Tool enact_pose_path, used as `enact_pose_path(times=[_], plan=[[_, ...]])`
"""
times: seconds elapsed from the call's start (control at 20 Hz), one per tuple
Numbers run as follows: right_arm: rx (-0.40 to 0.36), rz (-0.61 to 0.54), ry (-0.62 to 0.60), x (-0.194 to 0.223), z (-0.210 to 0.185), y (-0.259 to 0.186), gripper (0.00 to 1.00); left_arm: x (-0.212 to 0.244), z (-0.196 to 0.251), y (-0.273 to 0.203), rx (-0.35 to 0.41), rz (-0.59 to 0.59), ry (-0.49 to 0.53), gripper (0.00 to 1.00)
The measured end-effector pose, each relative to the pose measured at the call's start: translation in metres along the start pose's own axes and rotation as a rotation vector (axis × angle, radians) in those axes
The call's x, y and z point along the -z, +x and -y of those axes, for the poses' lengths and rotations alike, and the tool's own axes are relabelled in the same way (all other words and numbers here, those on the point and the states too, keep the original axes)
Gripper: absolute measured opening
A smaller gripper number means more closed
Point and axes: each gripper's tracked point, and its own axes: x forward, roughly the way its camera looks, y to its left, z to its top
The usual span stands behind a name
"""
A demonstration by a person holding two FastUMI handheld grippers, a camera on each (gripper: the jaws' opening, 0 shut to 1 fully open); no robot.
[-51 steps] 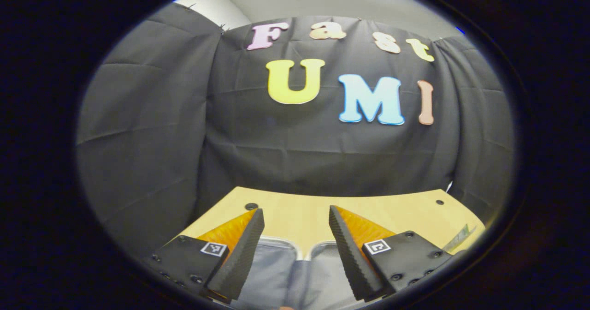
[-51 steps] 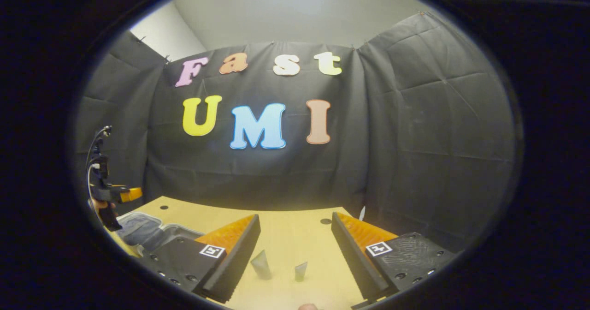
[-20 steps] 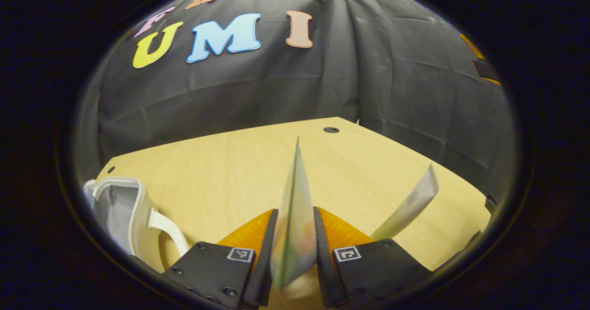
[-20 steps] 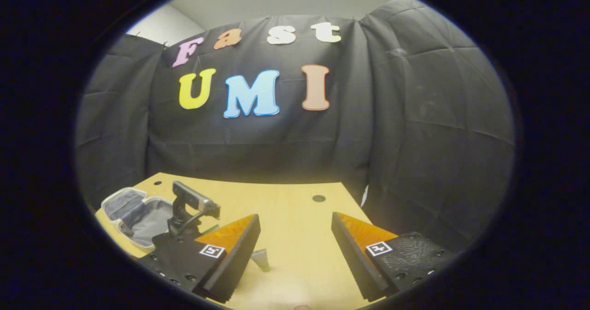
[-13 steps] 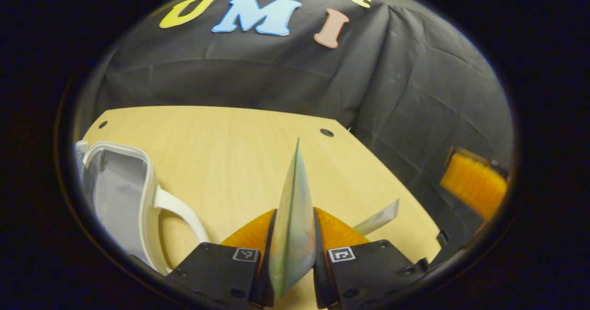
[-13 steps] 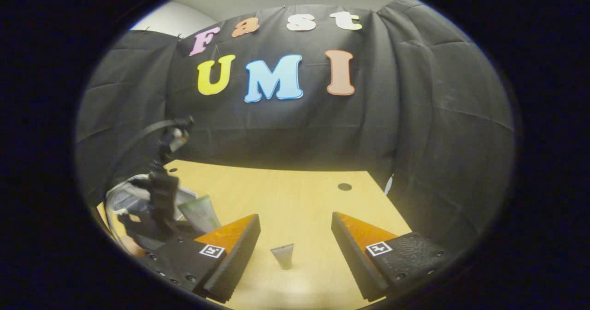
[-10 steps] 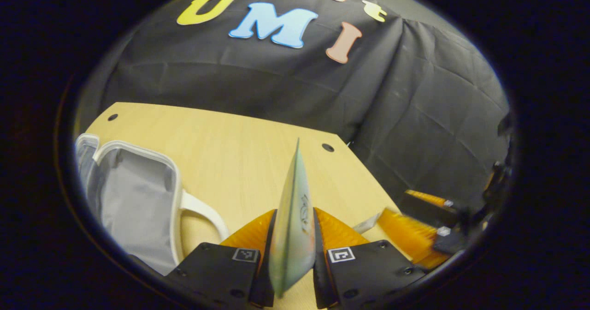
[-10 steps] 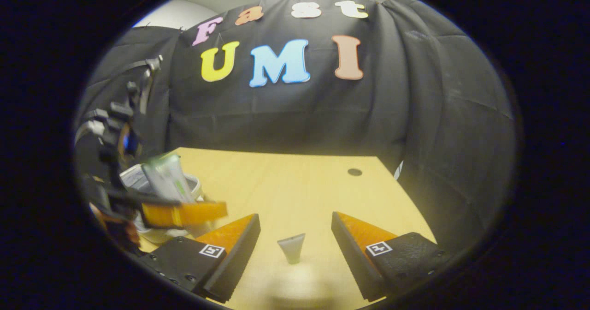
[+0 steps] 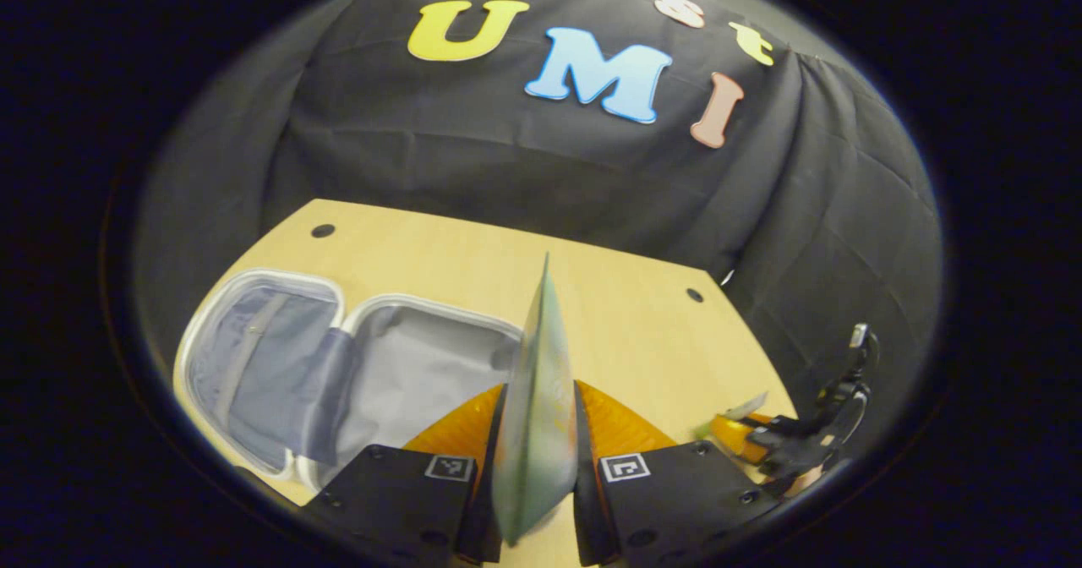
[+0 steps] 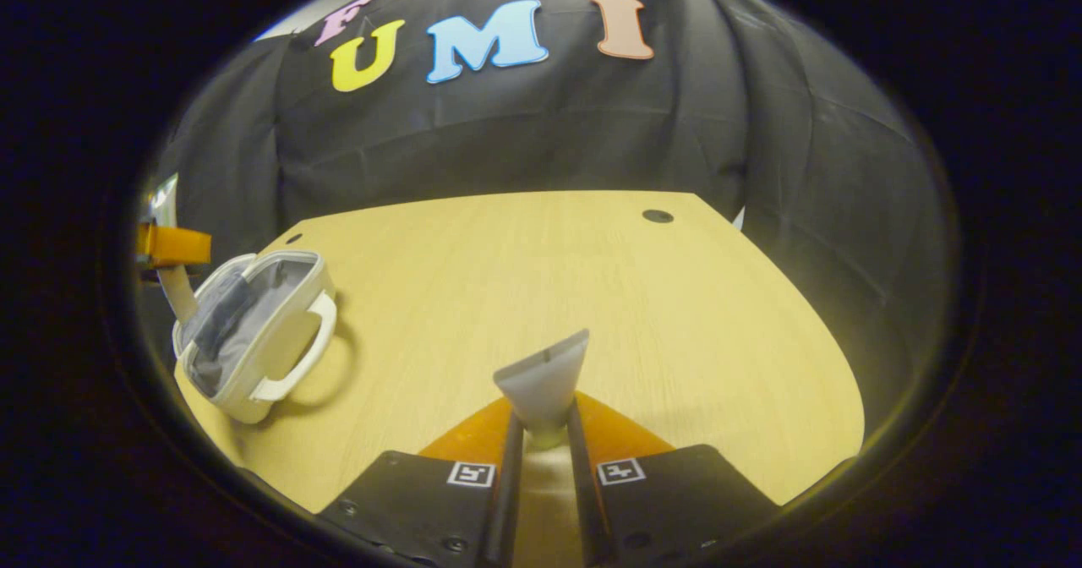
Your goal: First open the suitcase, pack the skin care products into it, and then close the suitcase.
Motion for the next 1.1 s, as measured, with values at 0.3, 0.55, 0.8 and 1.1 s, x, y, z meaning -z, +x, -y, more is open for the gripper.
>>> enact_pose_path(times=[0.3,0.55,0.8,1.1], plan=[[-0.059,-0.012,0.101,-0.005,-0.071,-0.064,0.25,0.07,-0.087,0.028,-0.099,-0.329,0.093,0.41],[-0.193,-0.025,0.158,-0.011,-0.166,-0.101,0.25,0.084,-0.09,0.045,-0.069,-0.379,0.156,0.59],[-0.319,-0.063,0.16,-0.021,-0.242,-0.094,0.25,0.03,-0.09,0.007,-0.013,-0.169,0.15,0.93],[-0.369,-0.201,0.055,-0.001,-0.302,-0.036,0.22,-0.017,-0.197,-0.096,-0.148,0.058,0.074,0.95]])
